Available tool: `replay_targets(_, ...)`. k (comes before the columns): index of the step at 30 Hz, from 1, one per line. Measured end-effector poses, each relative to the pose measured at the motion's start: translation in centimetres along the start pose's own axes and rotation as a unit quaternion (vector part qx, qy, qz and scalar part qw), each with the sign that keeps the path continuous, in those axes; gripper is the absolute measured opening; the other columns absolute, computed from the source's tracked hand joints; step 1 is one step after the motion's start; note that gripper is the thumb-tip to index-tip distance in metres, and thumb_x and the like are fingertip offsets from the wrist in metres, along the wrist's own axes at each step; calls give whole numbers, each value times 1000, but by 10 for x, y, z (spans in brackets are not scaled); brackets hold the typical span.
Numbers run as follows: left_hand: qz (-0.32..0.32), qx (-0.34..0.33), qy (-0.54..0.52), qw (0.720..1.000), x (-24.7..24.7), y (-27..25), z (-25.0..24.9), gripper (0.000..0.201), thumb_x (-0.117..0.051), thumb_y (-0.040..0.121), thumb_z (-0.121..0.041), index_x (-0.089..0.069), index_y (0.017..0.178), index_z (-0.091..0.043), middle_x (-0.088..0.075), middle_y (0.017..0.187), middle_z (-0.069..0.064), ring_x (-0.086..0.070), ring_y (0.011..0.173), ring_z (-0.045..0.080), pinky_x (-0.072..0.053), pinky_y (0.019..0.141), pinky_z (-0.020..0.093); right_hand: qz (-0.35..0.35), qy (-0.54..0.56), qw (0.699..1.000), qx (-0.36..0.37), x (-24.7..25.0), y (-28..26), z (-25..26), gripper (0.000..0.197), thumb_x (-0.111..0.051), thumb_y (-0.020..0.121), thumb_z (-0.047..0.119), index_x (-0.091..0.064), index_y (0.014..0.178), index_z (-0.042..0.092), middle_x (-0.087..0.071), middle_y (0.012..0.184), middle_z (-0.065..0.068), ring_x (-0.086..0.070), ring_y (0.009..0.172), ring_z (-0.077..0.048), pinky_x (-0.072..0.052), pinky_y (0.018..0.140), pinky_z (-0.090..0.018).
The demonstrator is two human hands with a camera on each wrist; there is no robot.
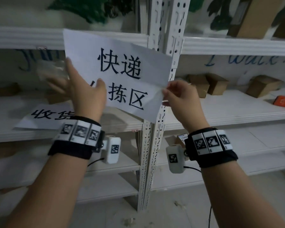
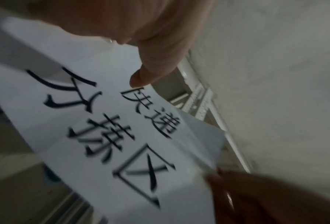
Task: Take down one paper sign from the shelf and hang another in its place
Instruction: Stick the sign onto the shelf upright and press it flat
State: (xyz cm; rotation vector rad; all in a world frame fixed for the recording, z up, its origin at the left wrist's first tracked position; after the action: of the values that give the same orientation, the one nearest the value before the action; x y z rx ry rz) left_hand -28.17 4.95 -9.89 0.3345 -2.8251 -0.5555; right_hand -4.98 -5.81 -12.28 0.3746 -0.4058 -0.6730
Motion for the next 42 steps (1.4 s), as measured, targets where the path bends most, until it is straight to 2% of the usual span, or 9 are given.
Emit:
replay_targets(2,-17,-58,20,998,-19,-13,-13,99,-72,95,-22,-8,170,-29,25,172,27,33,155,50,-2,131,42,-15,42,999,-4,-6,5,4,6,-66,106,10,-71,106,13,-79,107,-11,-80,95,-27,-70,83,-45)
replay_targets(6,-64,-102,33,992,-57,-32,-40,107,-75,89,-26,-8,171,-20,27,164,42,31,149,63,2,127,72,-34,118,992,-26,-12,16,11,6,-66,105,10,-70,108,13,-80,106,-8,-80,91,-21,-71,82,-42)
replay_targets(10,-144,50,-31,988,-65,-8,-47,115,-76,86,-30,1,171,-27,28,165,40,26,153,60,8,126,69,-65,144,987,-27,-3,28,18,12,-69,104,11,-70,99,21,-79,105,-10,-80,95,-28,-71,80,-44)
replay_targets(13,-171,220,-139,950,-69,57,16,130,-73,54,-52,-6,165,-46,-13,167,40,-16,151,66,-29,116,81,-55,129,990,-15,7,40,18,9,-71,103,14,-73,111,16,-78,104,-7,-79,95,-25,-71,79,-45)
replay_targets(15,-149,178,-139,963,-77,56,19,124,-71,50,-48,-20,163,-44,-21,167,36,-25,150,63,-35,112,80,-42,88,995,-1,4,46,17,16,-72,102,17,-75,118,14,-78,104,0,-78,93,-19,-71,82,-44)
replay_targets(18,-27,-30,-12,999,-96,-20,-59,108,-77,88,-27,-8,170,-34,20,171,32,13,159,54,-1,128,72,-49,58,997,32,1,59,15,9,-76,98,19,-79,107,22,-78,99,8,-77,96,-17,-67,90,-48)
replay_targets(22,15,-299,40,953,-138,-51,-97,83,-68,97,-8,-30,168,-26,12,173,32,14,160,53,6,125,75,-56,43,995,76,14,72,11,9,-73,99,17,-82,103,17,-81,95,7,-75,93,-6,-62,89,-27)
replay_targets(33,114,-408,106,900,-190,-55,-118,60,-61,102,-7,-45,160,-19,3,177,24,5,165,40,0,132,64,-111,179,975,66,59,111,-16,10,-76,98,10,-82,106,12,-83,100,1,-79,100,-13,-65,98,-38)
replay_targets(42,155,-433,196,866,-220,-52,-145,86,-44,102,-5,11,168,-6,11,179,11,15,165,32,11,131,63,-64,300,951,40,78,138,-26,14,-77,98,6,-80,111,4,-83,107,-14,-79,109,-32,-63,103,-55)
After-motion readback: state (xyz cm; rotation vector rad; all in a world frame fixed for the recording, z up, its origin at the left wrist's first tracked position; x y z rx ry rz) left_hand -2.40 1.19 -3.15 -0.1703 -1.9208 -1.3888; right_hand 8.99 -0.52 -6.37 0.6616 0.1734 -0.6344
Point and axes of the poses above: each hand's wrist, its own y-axis towards the middle knuckle, its own x-axis out of the back of the hand, z = x × y, the point moved 2 cm from there along y, towards the middle knuckle
